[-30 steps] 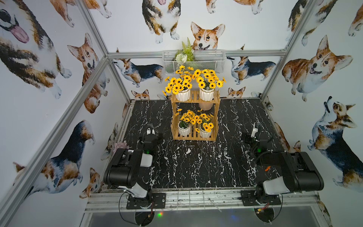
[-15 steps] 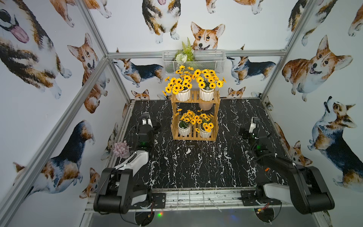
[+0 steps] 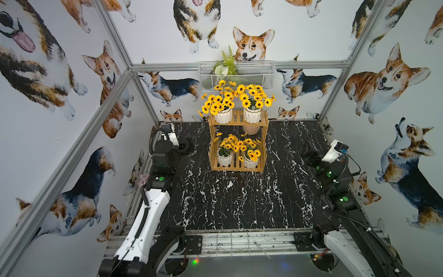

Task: Take the sunflower pots off the shelves
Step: Move the shelf to the center of the board.

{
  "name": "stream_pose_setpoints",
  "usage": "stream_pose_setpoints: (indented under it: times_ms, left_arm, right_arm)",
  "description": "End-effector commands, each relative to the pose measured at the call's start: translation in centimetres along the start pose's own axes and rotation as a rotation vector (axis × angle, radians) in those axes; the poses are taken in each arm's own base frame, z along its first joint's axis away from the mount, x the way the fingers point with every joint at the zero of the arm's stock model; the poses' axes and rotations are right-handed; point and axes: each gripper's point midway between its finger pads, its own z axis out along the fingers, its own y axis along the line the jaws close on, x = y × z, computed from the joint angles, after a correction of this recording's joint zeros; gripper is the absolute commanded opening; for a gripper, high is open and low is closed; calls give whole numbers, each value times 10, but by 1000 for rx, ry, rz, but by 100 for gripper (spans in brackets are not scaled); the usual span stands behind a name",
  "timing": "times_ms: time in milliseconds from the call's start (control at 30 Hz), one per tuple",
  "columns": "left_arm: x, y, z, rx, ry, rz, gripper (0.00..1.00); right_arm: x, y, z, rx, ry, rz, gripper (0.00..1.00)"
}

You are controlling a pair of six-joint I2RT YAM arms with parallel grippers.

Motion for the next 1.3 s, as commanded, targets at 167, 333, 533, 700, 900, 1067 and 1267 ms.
stream_pose_setpoints:
  times_ms: [167,333,533,700,900,1067,1267]
  left_arm:
    - [6,-19,-18,122,53,4,100]
    - [13,-22,-14,135,104,12,100]
    - [25,-26,-4,152,179,32,99]
    - [36,-31,7,170,248,42,98]
    - [40,-39,14,207,310,42,97]
    - [40,-47,18,235,344,44,97]
    - [48,-53,20,232,402,115,97]
  right_arm:
    - [29,26,22,71,382,-220,100]
    - [44,23,24,108,487,-245,100]
    - [65,17,23,135,591,-262,100]
    - [78,15,23,128,633,-270,100]
    - [97,14,26,121,699,-261,100]
    - [107,10,24,123,721,-259,100]
    - [110,14,25,98,730,-254,100]
